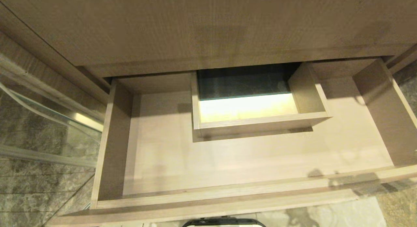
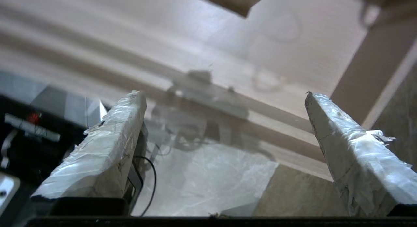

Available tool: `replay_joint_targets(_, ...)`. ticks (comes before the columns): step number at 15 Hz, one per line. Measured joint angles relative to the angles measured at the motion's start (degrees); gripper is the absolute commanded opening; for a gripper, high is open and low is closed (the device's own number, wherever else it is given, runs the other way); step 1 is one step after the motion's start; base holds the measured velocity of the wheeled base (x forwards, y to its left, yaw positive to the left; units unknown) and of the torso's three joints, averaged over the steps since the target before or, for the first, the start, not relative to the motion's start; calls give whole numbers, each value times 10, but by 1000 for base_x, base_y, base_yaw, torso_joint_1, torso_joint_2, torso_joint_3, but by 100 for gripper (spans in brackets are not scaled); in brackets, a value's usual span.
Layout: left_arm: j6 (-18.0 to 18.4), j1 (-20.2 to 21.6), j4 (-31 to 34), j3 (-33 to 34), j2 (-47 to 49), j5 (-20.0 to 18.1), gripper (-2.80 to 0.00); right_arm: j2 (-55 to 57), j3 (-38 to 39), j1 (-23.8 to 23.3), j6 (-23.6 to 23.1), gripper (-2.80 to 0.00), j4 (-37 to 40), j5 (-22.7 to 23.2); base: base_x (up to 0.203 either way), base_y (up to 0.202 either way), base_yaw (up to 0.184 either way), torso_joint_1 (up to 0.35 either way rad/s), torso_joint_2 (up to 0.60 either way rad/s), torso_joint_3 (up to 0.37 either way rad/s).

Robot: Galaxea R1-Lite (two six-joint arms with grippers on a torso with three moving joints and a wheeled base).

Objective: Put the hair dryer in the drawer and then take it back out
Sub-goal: Pull open the drawer, then pick up the hairdryer

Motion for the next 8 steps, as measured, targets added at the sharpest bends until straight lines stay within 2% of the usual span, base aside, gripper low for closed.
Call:
replay_joint_targets(3,0,0,0,0,0,0,-280,-17,43,-14,4,-280,-39,-12,0,0,0,0,0,0)
replay_joint_targets(6,0,0,0,0,0,0,-280,-46,123,-17,7,-280,-95,-27,0,0,0,0,0,0)
replay_joint_targets(8,0,0,0,0,0,0,-280,-87,184,-19,32,-280,-135,-27,0,0,0,0,0,0)
